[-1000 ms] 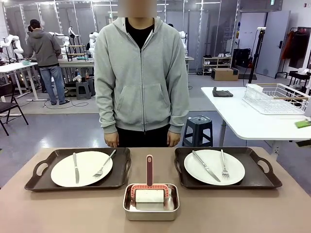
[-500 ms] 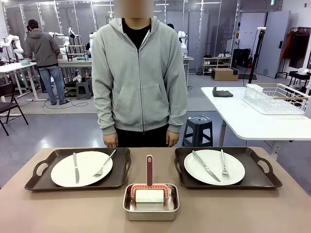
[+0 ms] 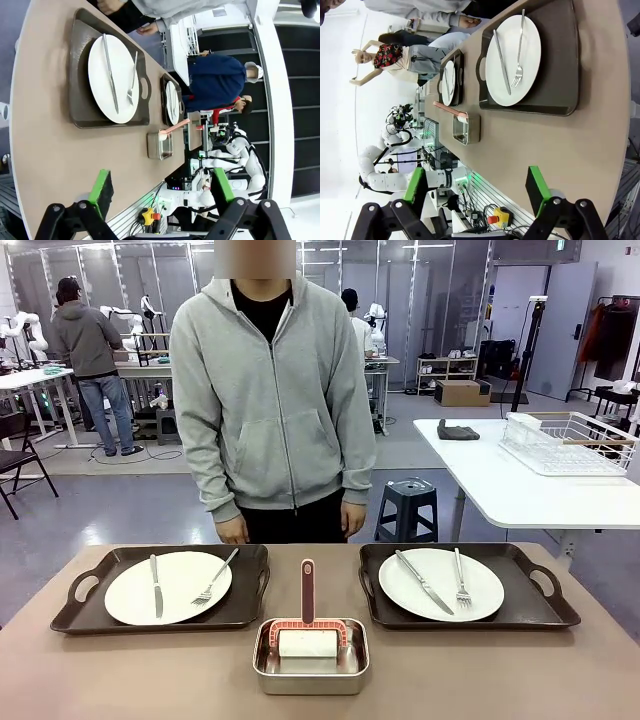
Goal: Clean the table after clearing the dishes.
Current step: When the left (or right) Handle tray is removed, use the left hand (or right hand) to clean the left (or right) side of the table with the Lint Roller.
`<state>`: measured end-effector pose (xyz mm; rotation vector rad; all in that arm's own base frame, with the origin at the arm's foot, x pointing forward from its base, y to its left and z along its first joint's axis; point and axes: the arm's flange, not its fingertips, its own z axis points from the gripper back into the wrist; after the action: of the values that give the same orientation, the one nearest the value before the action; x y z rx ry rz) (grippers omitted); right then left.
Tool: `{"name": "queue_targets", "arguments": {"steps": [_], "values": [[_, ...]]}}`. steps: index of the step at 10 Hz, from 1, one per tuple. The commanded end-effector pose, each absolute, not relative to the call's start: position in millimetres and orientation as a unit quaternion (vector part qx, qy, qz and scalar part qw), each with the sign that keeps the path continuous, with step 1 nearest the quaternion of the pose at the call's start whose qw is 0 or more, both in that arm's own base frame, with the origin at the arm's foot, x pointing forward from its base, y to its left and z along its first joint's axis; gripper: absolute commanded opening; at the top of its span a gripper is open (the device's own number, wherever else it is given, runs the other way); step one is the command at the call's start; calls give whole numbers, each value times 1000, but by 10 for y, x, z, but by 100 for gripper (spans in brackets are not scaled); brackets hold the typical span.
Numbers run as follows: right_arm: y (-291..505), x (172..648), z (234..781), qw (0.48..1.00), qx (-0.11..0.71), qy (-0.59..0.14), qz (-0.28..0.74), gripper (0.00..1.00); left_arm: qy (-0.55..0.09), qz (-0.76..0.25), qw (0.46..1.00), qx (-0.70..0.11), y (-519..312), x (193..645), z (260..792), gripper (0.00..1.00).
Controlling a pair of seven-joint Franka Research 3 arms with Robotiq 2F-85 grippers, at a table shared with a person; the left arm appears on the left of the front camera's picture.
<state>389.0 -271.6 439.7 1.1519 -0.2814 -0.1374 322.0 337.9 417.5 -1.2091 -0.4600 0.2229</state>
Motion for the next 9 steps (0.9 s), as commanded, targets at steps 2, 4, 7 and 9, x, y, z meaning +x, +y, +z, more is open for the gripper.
{"name": "queue_targets", "arguments": {"steps": [2,4,7,9], "values": [[-2721,3883,4394,827,543,-133,-64,100,-213,98,792,-564,3359,3217,4158,100],[-2721,3883,4394,827,543,-133,-64,100,-213,98,792,-564,3359,3217,4158,100],[-2721,3883,4394,827,543,-133,-64,100,-213,98,792,-564,3359,3217,4158,100],[-2721,3883,4394,827,543,-133,-64,100,-213,98,792,-564,3359,3217,4158,100]]}}
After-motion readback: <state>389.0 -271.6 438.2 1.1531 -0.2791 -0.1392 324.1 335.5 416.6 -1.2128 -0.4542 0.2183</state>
